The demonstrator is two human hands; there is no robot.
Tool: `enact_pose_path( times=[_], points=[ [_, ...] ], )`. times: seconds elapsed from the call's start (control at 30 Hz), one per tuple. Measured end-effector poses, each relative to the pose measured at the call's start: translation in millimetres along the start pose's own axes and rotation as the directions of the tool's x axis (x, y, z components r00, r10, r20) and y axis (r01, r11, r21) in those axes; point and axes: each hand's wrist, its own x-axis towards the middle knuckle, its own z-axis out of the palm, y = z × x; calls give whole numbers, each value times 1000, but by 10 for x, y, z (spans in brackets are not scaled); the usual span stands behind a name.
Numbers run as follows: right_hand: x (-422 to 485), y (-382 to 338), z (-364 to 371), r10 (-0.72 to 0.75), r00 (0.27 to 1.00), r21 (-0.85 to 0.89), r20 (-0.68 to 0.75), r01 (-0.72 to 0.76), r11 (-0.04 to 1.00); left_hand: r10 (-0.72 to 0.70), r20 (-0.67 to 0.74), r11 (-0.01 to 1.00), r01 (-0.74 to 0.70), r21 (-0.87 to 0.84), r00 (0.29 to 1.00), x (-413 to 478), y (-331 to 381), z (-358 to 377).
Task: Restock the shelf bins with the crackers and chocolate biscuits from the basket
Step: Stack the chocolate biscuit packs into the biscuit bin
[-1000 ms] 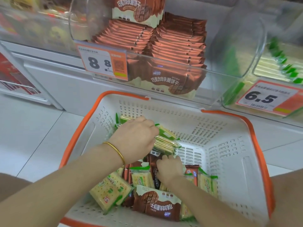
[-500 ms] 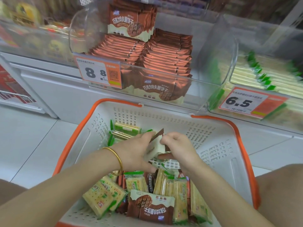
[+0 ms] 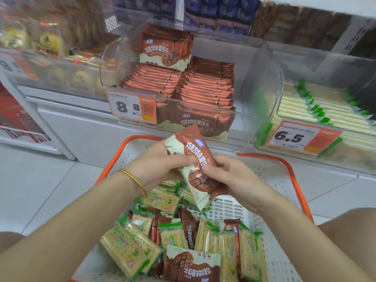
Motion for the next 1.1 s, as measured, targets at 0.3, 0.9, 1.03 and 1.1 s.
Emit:
enact_pose_path(
  times=[0.3,0.9,1.03,1.1],
  points=[
    [357,-1142,-86,-356,906,-139,-228,331,933,688,-295,641,-365,675,663,174,658,-376],
    [2320,-1955,75,-669,739,-971,80,211,116,708,-69,91,6,996,702,545,522,-770],
    [2370,-1825,114,-766,641,-995,36,95,32,706,-81,99,16,995,704,561,519,-759],
    [2364,-1786,130,-819,574,-1000,20,23,-8,709,-79,97,14,995,701,563,512,-760]
  ],
)
